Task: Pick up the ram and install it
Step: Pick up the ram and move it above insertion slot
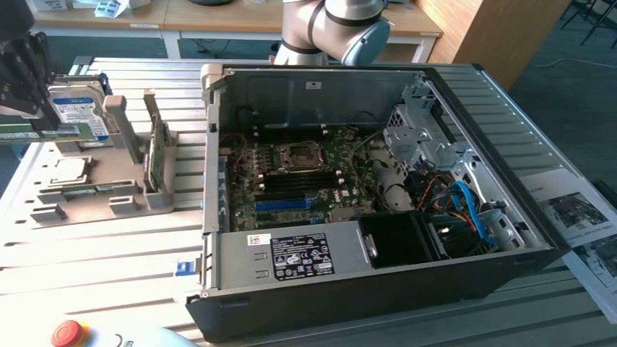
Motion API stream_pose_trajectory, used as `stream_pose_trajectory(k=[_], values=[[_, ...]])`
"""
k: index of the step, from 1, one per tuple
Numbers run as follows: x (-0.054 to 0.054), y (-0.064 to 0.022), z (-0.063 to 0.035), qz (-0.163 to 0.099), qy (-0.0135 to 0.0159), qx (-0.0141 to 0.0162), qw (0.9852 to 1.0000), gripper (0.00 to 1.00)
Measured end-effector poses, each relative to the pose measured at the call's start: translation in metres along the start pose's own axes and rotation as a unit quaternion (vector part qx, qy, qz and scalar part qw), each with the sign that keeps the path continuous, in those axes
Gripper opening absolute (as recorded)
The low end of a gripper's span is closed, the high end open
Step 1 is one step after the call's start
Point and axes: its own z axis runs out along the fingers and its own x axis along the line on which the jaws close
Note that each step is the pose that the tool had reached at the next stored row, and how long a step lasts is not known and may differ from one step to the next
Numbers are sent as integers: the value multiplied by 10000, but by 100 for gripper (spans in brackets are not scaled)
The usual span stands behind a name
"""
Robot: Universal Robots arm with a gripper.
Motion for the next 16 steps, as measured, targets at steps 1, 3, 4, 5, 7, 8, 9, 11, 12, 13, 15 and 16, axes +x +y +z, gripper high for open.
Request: stream_pose_trajectory(k=[1, 3, 4, 5, 7, 8, 9, 11, 12, 13, 15, 16], values=[[0, 1, -14, 0, 2, 0, 10000, 12], [-1, 2, -42, 0, 6, 0, 10000, 12], [-1, 3, -57, 0, 8, 0, 10000, 12], [-1, 3, -72, 1, 11, 0, 10000, 12], [-2, 5, -102, 1, 17, 0, 10000, 12], [-2, 6, -116, 1, 19, 0, 10000, 12], [-3, 6, -132, 1, 23, 0, 10000, 12], [-3, 8, -161, 2, 30, 0, 10000, 12], [-3, 9, -175, 2, 33, 0, 10000, 12], [-3, 9, -189, 2, 36, 0, 10000, 12], [-4, 11, -218, 2, 42, 0, 10000, 12], [-4, 11, -232, 2, 45, 0, 10000, 12]])
